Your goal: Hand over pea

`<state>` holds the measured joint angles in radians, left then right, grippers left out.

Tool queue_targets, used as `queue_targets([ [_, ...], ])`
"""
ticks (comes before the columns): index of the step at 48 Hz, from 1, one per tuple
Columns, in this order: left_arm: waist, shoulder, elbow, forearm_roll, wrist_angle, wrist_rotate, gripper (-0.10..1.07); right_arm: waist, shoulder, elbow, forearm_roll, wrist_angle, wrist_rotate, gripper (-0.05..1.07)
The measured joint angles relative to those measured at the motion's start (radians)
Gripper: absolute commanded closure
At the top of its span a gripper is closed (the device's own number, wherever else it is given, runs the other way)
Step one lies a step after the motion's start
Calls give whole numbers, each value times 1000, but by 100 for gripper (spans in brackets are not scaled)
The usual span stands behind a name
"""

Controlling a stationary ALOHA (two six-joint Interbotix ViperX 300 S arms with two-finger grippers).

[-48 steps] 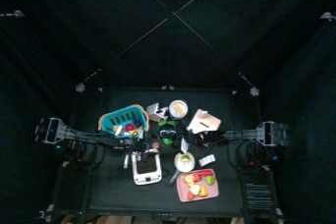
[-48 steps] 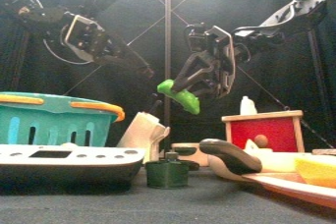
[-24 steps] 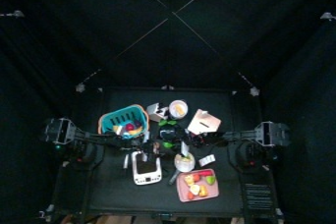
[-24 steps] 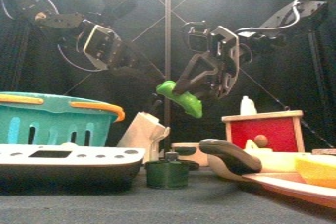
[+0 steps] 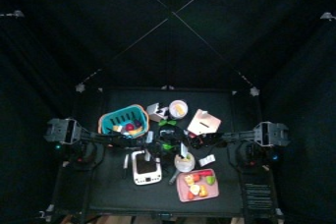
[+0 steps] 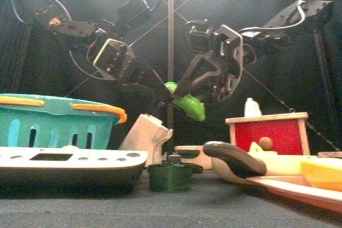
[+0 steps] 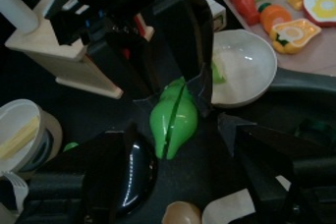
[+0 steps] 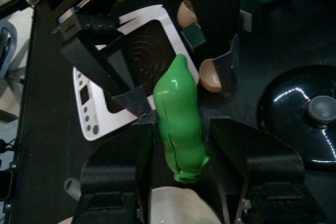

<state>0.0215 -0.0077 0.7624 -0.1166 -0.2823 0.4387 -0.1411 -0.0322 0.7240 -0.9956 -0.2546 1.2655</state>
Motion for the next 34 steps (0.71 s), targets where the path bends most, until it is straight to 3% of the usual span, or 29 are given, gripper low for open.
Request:
queue_targets([
  [7,5,-6,0,2,17,0,10,-2,0,-2,0,0,2,41],
  [34,2,-21,-14,5,25,0,11,-2,14,-2,0,0,0,41],
])
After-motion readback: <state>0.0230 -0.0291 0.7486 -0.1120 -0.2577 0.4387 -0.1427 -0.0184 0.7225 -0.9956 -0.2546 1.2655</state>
